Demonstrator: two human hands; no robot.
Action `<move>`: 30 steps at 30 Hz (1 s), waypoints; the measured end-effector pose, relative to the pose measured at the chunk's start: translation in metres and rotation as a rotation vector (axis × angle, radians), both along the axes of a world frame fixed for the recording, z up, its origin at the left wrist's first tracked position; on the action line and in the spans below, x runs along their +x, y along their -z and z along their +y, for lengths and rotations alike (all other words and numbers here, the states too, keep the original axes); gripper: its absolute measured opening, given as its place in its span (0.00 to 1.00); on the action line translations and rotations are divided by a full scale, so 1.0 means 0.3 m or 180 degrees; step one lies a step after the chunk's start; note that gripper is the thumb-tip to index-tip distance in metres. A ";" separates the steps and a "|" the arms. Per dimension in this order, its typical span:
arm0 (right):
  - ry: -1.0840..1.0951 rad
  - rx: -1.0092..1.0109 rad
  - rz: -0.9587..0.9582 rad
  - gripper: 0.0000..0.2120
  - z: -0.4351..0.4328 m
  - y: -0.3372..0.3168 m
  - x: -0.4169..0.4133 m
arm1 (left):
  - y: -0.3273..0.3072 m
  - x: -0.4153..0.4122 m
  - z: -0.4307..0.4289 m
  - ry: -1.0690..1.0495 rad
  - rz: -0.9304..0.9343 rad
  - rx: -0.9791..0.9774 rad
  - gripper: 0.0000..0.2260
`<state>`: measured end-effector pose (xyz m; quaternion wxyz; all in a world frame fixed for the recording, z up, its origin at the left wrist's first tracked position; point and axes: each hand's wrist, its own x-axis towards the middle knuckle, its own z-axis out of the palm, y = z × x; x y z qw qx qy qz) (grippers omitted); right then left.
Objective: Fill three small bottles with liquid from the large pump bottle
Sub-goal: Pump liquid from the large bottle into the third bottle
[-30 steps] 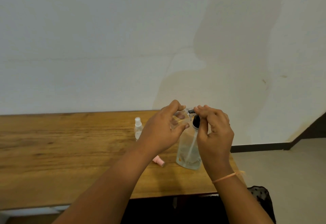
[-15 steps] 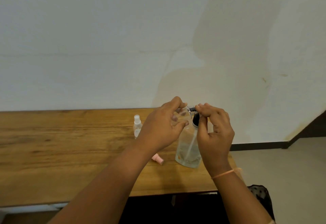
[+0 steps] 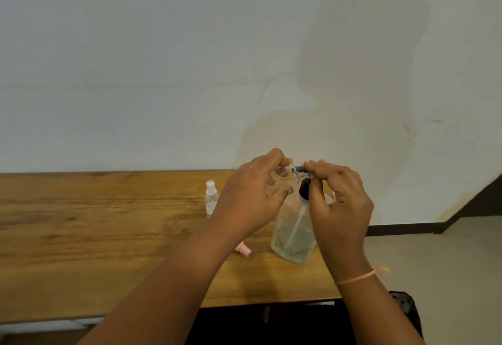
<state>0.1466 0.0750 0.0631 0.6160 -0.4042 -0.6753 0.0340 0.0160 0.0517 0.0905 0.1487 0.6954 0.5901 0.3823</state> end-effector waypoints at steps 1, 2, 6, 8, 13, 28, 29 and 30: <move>0.0028 0.0024 -0.0026 0.09 0.006 0.007 -0.002 | 0.002 0.002 0.002 -0.0005 0.0017 -0.0028 0.14; 0.0046 0.0046 -0.0047 0.08 0.010 0.017 -0.004 | 0.005 0.005 0.003 -0.0006 0.0033 -0.0059 0.14; 0.0031 0.0112 -0.0057 0.08 0.024 0.045 -0.011 | 0.016 0.008 0.002 -0.0012 0.0093 -0.0151 0.15; 0.0011 0.0104 -0.0044 0.09 0.021 0.045 -0.013 | 0.017 0.007 0.002 -0.0020 0.0063 -0.0173 0.15; -0.0124 -0.0056 0.0047 0.10 0.002 0.013 0.001 | 0.026 0.002 -0.004 0.0004 -0.0067 0.0017 0.13; -0.0099 0.0187 -0.0210 0.10 0.033 0.043 0.008 | 0.059 0.010 0.013 -0.0010 -0.0374 -0.0192 0.13; -0.0125 0.0164 -0.0156 0.11 0.027 0.039 0.006 | 0.062 0.009 0.013 0.0003 -0.0408 -0.0186 0.13; -0.0147 0.0147 -0.0101 0.11 0.020 0.033 0.005 | 0.064 0.010 0.012 0.0022 -0.0446 -0.0163 0.13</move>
